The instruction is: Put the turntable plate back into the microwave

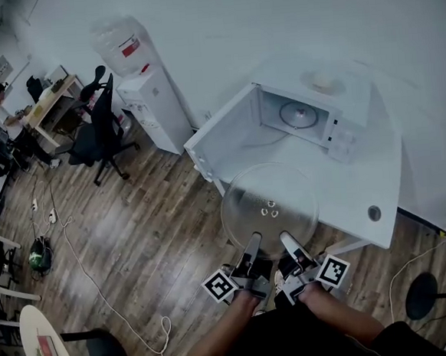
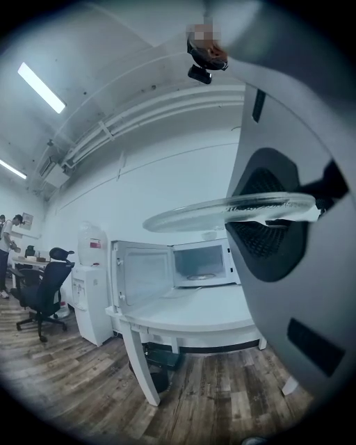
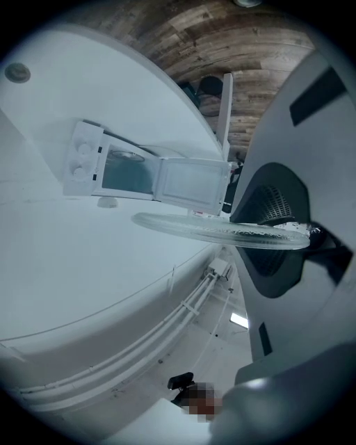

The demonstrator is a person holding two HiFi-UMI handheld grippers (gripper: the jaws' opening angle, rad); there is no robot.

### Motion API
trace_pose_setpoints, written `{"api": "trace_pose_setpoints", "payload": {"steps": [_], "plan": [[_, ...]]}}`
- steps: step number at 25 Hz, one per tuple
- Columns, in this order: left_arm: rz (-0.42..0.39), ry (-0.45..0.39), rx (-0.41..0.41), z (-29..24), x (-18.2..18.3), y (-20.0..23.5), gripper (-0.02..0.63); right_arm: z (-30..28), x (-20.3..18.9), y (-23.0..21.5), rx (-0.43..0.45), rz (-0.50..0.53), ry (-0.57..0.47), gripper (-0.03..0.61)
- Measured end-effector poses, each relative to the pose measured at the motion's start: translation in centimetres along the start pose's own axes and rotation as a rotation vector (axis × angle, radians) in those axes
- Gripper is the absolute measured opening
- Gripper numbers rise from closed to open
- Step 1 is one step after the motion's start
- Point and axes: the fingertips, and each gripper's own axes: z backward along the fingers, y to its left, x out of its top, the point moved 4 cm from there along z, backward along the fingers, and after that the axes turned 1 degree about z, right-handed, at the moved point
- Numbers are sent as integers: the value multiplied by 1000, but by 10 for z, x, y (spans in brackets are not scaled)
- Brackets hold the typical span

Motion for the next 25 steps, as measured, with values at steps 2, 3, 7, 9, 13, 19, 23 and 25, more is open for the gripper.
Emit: {"api": "trace_pose_setpoints", "payload": {"steps": [2, 3, 7, 9, 13, 19, 23, 25], "plan": [[8, -2, 6, -14, 0, 6, 48, -6, 13, -7, -7, -5, 5, 57], [11, -3, 10, -21, 0, 8, 48, -9, 19, -10, -9, -7, 6, 57], [4, -9, 22, -43, 4, 15, 48, -23, 39, -15, 4, -10, 16, 57], [-4, -18, 21, -55, 7, 19, 49, -30, 49, -19, 3, -9, 30, 58], [-17, -19, 17, -74, 11, 26, 49, -41, 66, -28, 3, -16, 38, 58], [-35, -4, 25, -98, 21, 40, 49, -59, 85, -42, 27, -17, 28, 57], [-23, 6, 19, -122, 34, 49, 49, -77, 98, -55, 10, -48, 5, 55], [-18, 15, 24, -134, 41, 57, 49, -88, 105, -62, 4, -73, -13, 52]]}}
